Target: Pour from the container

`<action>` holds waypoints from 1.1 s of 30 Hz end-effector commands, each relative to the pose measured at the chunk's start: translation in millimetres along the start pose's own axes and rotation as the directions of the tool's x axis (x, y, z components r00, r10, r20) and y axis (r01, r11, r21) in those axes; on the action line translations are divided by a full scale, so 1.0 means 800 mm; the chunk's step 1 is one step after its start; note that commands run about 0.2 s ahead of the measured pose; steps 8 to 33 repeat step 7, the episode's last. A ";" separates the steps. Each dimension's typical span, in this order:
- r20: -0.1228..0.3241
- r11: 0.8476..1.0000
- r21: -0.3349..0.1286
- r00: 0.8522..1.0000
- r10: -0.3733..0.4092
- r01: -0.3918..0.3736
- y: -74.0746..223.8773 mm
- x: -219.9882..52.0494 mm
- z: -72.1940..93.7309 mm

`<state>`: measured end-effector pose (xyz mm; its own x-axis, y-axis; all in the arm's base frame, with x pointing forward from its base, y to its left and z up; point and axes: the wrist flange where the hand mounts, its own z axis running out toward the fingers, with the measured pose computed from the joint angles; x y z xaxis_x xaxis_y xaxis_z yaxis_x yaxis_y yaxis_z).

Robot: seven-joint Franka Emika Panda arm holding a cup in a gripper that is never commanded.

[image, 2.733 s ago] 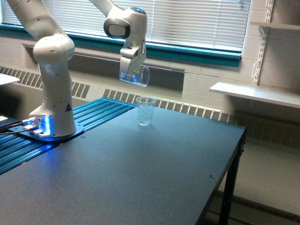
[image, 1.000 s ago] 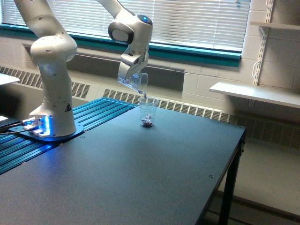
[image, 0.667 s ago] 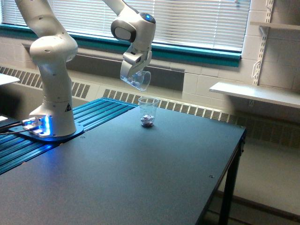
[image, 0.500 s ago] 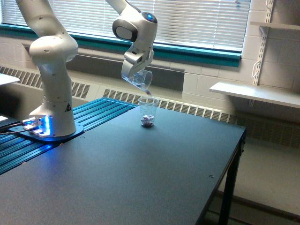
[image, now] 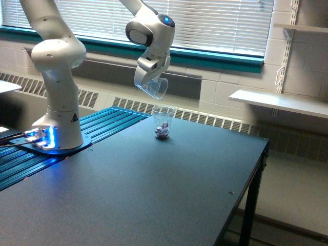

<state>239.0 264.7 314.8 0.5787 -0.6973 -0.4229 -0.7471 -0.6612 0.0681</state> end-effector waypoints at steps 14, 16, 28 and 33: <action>-0.045 0.999 -0.009 0.998 -0.031 0.031 -0.008 -0.001 0.002; -0.045 0.999 -0.009 0.998 -0.031 0.031 -0.008 -0.001 0.002; -0.045 0.999 -0.009 0.998 -0.031 0.031 -0.008 -0.001 0.002; -0.045 0.999 -0.009 0.998 -0.031 0.031 -0.008 -0.001 0.002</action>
